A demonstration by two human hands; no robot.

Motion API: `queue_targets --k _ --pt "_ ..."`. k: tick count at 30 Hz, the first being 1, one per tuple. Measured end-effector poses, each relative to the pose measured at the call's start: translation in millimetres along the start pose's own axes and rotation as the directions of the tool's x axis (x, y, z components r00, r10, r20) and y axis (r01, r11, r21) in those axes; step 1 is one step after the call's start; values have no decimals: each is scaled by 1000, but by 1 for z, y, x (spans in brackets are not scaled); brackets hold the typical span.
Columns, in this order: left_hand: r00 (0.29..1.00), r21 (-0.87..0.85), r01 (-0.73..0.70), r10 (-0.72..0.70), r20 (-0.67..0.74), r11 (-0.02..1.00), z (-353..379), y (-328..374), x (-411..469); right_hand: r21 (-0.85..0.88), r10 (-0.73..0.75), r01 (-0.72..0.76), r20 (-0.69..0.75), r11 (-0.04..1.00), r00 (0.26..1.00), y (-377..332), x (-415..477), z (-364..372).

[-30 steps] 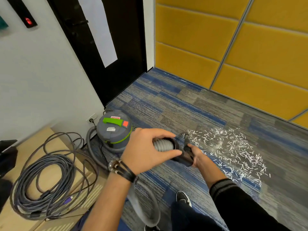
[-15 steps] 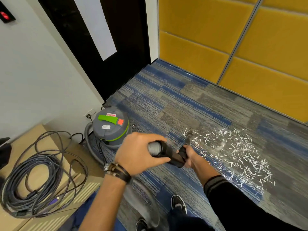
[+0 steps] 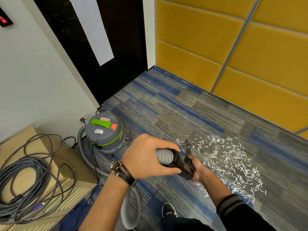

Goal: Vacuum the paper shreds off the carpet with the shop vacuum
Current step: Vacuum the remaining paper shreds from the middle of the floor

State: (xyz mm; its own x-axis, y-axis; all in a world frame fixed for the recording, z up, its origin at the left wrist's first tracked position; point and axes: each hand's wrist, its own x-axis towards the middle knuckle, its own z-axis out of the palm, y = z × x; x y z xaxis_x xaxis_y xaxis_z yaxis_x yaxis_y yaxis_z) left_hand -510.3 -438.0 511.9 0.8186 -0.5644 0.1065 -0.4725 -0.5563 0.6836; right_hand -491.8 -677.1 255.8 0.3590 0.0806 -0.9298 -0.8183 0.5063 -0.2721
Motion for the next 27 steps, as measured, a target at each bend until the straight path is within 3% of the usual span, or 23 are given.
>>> queue_targets --k 9,14,20,23,27 --pt "999 19 6 -6 -44 1000 -34 4 -39 -42 0 2 52 999 999 43 10 41" --pt "993 14 -19 20 -114 1000 -34 15 -37 -74 -65 66 13 995 998 26 -4 26" --pt "999 110 -15 19 -32 994 7 12 -12 -92 -65 62 -21 994 998 -8 -7 -2" --pt "999 64 27 -25 -35 998 25 0 -8 -165 -59 47 -68 985 996 -14 -6 -8" --pt "999 15 32 -32 22 999 31 -4 -12 -112 -90 79 -102 991 991 1 -5 -18"
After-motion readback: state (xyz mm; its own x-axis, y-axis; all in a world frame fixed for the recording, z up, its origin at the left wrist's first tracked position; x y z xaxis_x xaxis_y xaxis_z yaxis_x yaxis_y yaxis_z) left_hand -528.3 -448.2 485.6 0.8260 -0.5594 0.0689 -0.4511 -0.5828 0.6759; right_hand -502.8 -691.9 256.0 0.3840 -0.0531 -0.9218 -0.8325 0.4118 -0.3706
